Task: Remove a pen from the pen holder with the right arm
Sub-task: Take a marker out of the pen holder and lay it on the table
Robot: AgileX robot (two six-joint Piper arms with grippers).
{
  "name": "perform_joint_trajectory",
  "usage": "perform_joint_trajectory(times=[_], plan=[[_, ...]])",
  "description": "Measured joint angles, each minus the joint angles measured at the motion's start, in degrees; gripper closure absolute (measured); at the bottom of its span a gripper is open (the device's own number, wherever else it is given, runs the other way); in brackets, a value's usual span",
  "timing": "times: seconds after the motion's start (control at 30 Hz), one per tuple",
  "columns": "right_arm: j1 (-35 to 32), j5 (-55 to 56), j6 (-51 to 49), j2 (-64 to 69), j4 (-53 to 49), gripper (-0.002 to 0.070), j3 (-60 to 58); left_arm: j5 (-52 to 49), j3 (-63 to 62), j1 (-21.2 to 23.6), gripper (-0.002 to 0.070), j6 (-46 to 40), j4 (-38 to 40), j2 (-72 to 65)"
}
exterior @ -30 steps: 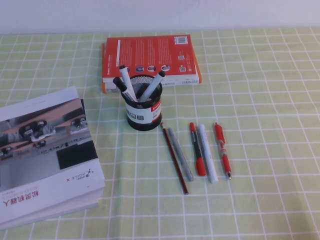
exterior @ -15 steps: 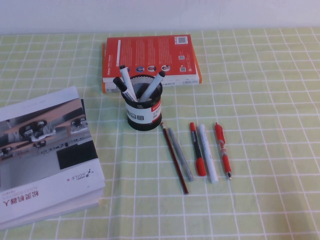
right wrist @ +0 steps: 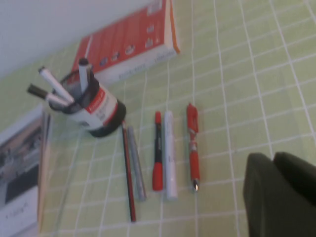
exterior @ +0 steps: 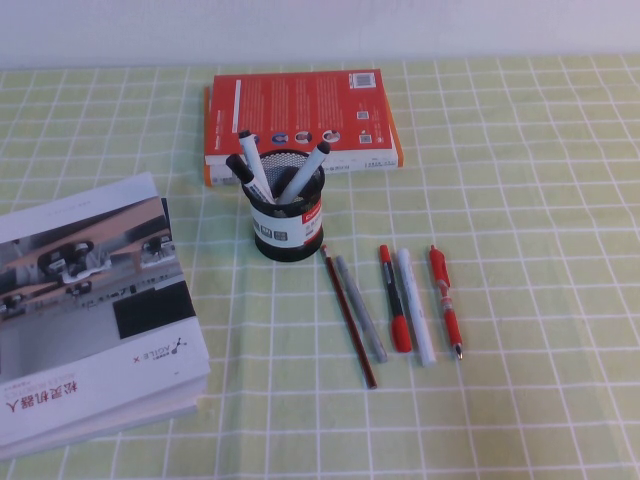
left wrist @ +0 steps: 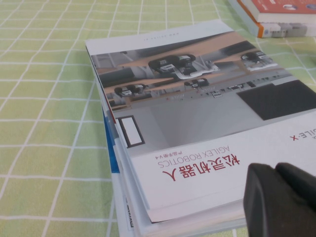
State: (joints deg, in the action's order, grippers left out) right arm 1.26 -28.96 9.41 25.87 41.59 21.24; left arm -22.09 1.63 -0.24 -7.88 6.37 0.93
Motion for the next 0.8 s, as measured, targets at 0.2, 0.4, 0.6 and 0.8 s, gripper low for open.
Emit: perform_joint_trajectory(times=[0.2, 0.4, 0.6, 0.8], plan=[[0.0, -6.0, 7.6, 17.5, -0.1, 0.0689, 9.1, 0.0, 0.0, 0.0, 0.0680, 0.0, 0.0, 0.0], [6.6, -1.9, 12.5, 30.3, 1.6, 0.0689, 15.6, 0.0, 0.0, 0.0, 0.0680, 0.0, 0.0, 0.0], [21.6, 8.7, 12.9, 42.7, 1.3, 0.0688, 23.3, 0.0, 0.0, 0.0, 0.0680, 0.0, 0.0, 0.0], [32.3, 15.7, 13.1, 56.1, 1.3, 0.0680, 33.5, 0.0, 0.0, 0.0, 0.0680, 0.0, 0.0, 0.0]])
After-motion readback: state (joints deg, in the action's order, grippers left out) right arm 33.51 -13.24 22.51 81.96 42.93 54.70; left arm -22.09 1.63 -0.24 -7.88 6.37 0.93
